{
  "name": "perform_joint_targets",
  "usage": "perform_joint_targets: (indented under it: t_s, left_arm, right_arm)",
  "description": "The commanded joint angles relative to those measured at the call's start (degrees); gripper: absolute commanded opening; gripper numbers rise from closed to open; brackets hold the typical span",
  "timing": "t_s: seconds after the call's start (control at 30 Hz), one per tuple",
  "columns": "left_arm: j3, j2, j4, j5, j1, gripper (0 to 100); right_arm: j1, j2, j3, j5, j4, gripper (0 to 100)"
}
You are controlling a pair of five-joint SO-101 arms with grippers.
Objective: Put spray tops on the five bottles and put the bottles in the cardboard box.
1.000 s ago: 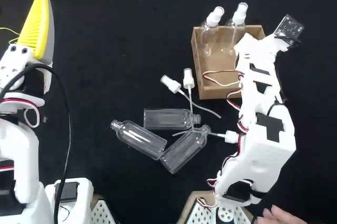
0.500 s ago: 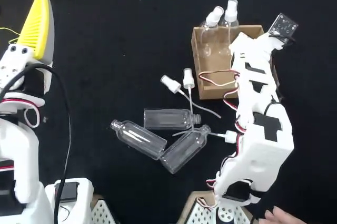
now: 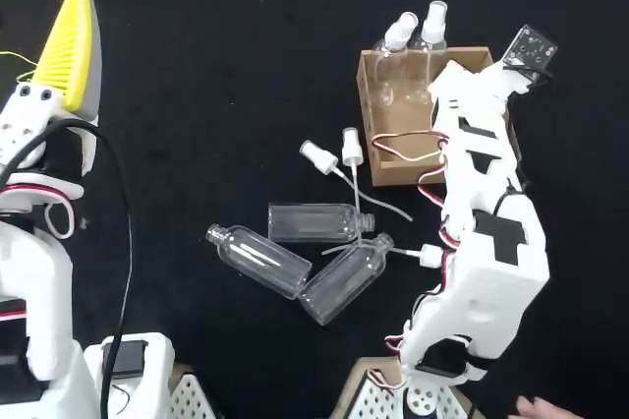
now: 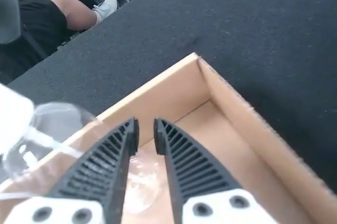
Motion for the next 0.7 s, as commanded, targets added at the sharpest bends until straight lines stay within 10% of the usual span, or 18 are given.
perform_joint_targets:
  t_s: [0.0, 0.67]
  left_arm:
    - [-0.4, 0.62, -1.23, 0.18, -0.22, 25]
    - [-0.4, 0.62, -1.14, 0.18, -0.22, 25]
  right_arm:
    - [2.37, -1.19, -0.4, -0.79, 0.26, 2.2]
    - [-1.05, -4.09, 4.0, -0.35, -2.02, 2.5]
